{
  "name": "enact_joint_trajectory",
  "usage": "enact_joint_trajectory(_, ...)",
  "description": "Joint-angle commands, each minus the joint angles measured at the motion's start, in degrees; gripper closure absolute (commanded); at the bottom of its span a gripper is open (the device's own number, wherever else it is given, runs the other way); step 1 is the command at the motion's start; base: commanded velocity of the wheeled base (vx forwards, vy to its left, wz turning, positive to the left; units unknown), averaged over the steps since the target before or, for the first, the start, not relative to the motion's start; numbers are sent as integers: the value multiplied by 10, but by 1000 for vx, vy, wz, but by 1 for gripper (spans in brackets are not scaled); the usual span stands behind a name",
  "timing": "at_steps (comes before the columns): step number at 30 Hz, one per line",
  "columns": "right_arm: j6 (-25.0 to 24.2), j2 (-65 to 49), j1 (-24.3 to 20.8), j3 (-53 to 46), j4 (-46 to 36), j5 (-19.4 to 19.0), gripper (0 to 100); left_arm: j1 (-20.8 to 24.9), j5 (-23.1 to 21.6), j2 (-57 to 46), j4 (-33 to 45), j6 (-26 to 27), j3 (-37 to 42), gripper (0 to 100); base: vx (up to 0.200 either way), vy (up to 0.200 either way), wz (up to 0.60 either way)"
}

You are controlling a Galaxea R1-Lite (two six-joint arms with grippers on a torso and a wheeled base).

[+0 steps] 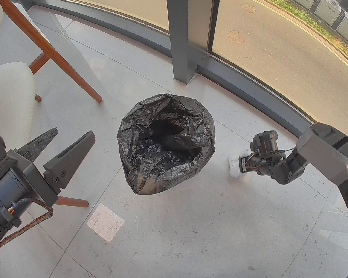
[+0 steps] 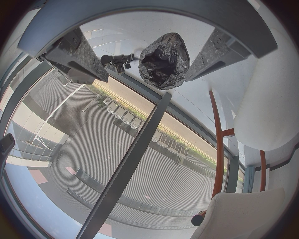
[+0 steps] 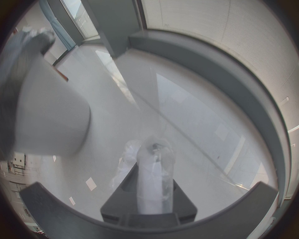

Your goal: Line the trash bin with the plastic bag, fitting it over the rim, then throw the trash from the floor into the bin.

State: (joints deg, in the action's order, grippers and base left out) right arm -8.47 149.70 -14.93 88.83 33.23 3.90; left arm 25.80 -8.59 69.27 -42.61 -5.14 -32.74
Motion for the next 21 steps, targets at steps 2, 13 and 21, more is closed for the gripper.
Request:
enact_joint_trajectory(2, 1, -270, 3, -33, -136, -9, 100, -11, 0, 0, 0, 0, 0, 0, 0, 0, 0)
enact_joint_trajectory(13, 3, -454, -57, -24, -219, -40, 100, -34, 1, 0, -1, 0, -2, 0, 0, 0, 0)
enact_joint_trajectory(21, -10, -466, -197, -103, -191, -32, 100, -51, 1, -2, -2, 0, 8, 0, 0, 0, 0)
